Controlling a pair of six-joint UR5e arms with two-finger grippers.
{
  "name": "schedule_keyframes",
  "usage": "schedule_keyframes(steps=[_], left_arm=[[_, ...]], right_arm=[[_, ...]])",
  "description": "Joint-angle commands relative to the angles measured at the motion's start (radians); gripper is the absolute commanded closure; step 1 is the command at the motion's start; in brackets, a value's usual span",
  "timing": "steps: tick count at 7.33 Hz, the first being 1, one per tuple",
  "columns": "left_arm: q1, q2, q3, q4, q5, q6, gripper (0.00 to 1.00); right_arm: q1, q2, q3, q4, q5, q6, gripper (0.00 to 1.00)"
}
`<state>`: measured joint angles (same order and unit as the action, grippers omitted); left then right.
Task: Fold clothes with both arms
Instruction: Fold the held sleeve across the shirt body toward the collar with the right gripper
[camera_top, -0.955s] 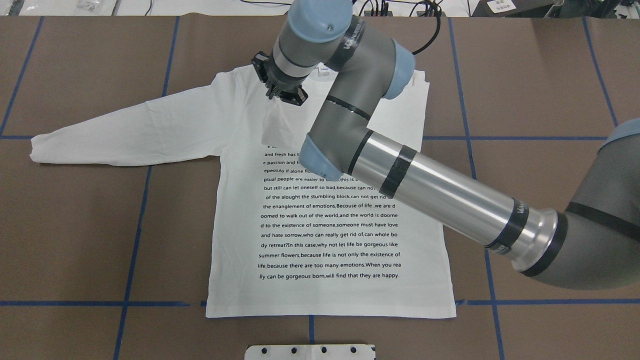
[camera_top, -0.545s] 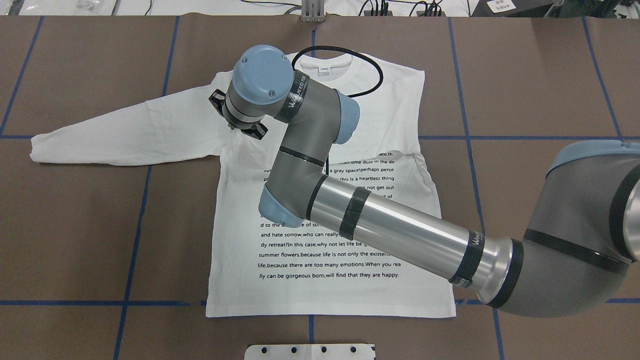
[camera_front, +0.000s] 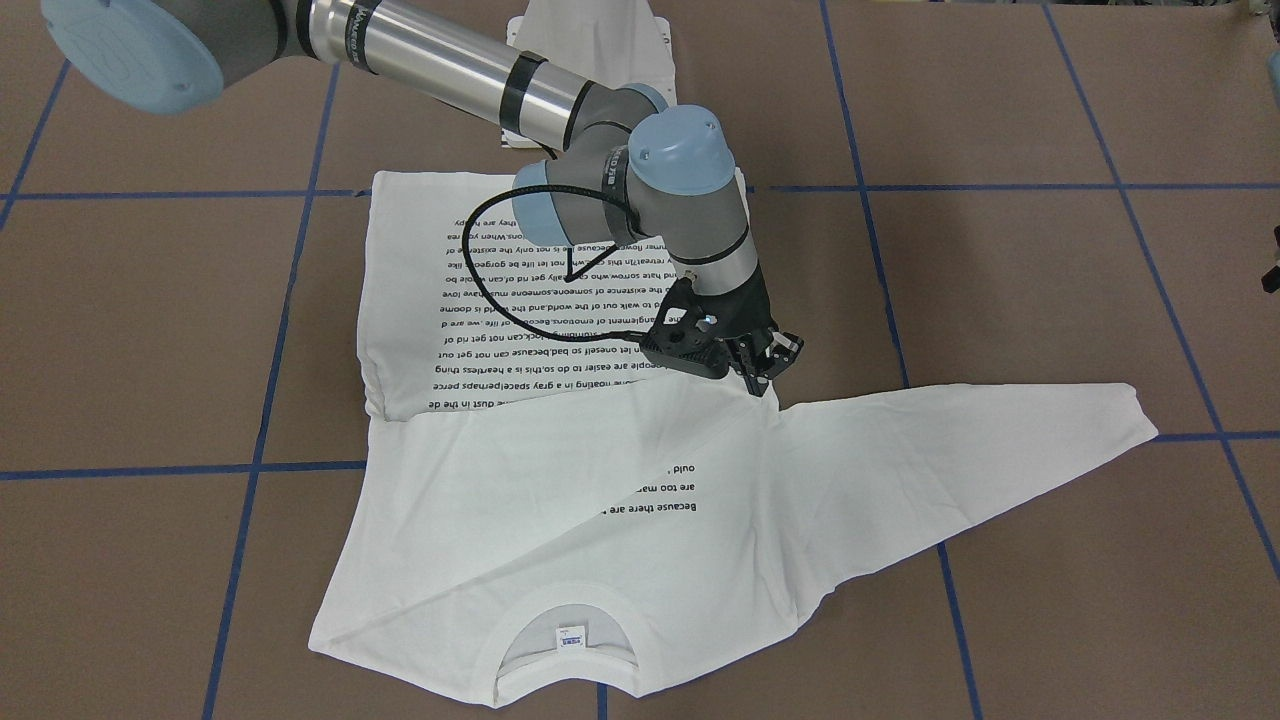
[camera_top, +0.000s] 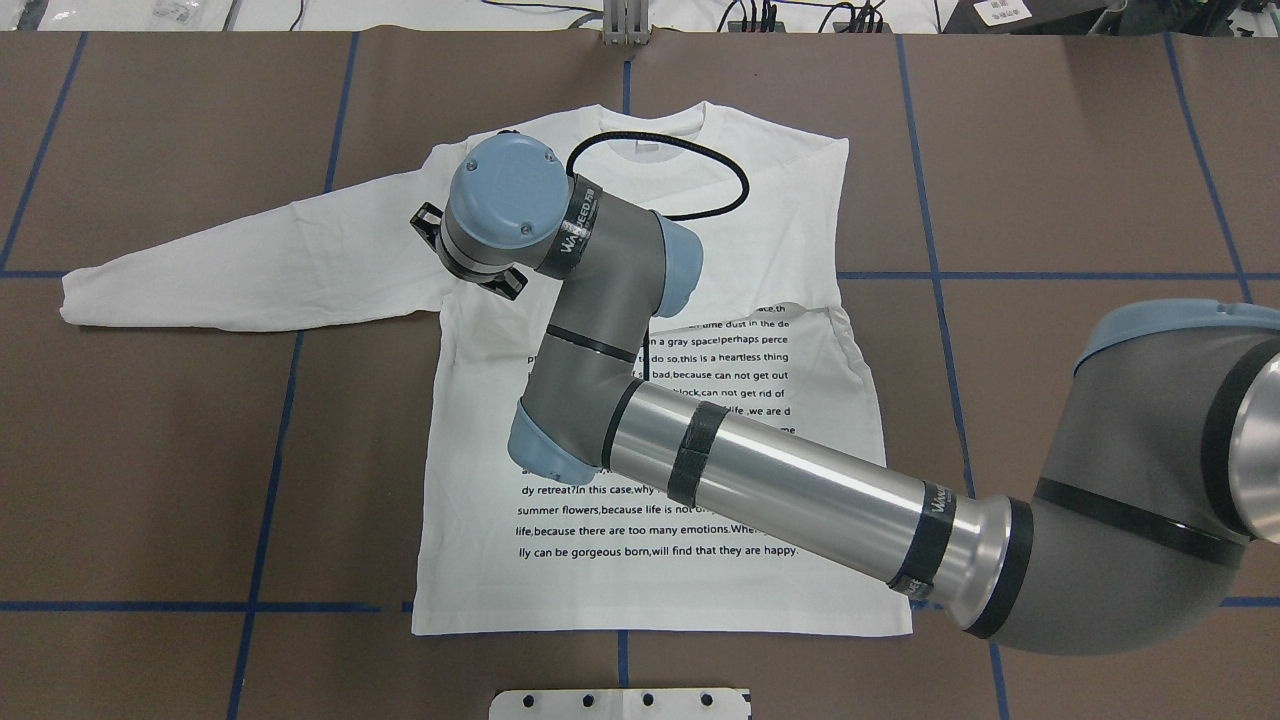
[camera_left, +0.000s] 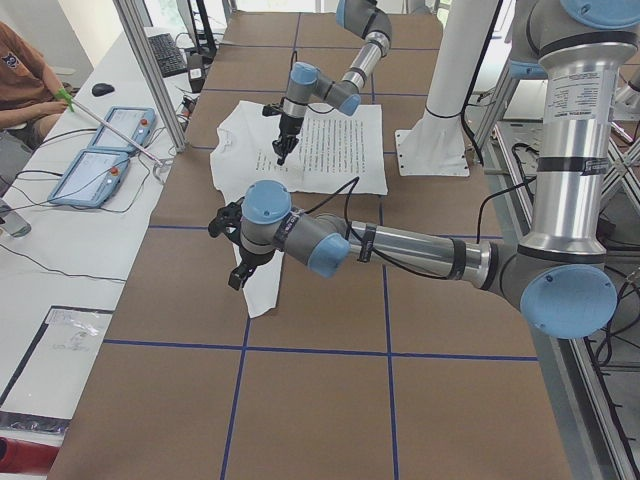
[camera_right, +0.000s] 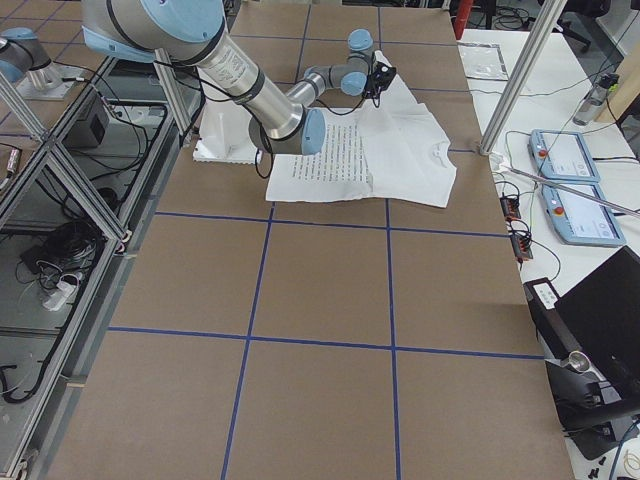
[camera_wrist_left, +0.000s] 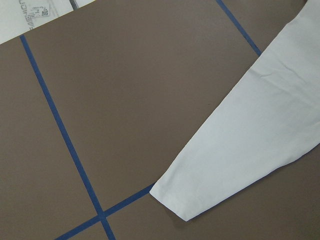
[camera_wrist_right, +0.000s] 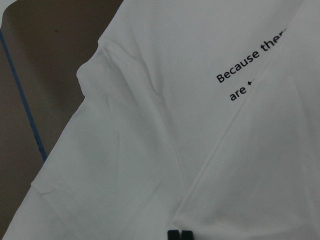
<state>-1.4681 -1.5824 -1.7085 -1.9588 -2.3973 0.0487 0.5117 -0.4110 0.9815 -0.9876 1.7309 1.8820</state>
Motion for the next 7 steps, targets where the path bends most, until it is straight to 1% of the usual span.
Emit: schedule_keyframes(steps=[1, 2, 3, 4, 5, 6, 7], left_arm=[[0.002, -0.007, 0.018, 0.0, 0.001, -0.001, 0.0], [0.002, -0.007, 0.02, 0.0, 0.001, -0.007, 0.0], [0.003, -0.007, 0.018, -0.005, 0.003, -0.05, 0.0], [0.005, -0.007, 0.023, -0.017, 0.003, -0.059, 0.0], [0.015, -0.007, 0.027, -0.017, 0.004, -0.061, 0.0], [0.017, -0.005, 0.026, -0.015, 0.0, -0.079, 0.0], [0.017, -0.005, 0.029, -0.015, 0.0, -0.116, 0.0]], right_arm=[[-0.001, 0.029, -0.039, 0.004, -0.02, 0.031, 0.52], [0.001, 0.044, -0.053, 0.004, -0.022, 0.032, 0.48], [0.001, 0.049, -0.053, 0.004, -0.022, 0.035, 0.4], [0.005, 0.047, -0.052, 0.003, -0.022, 0.039, 0.27], [0.022, 0.032, -0.038, -0.003, -0.018, 0.037, 0.03], [0.056, -0.004, -0.003, -0.005, -0.01, 0.016, 0.01], [0.091, -0.122, 0.114, -0.008, 0.04, -0.044, 0.01]])
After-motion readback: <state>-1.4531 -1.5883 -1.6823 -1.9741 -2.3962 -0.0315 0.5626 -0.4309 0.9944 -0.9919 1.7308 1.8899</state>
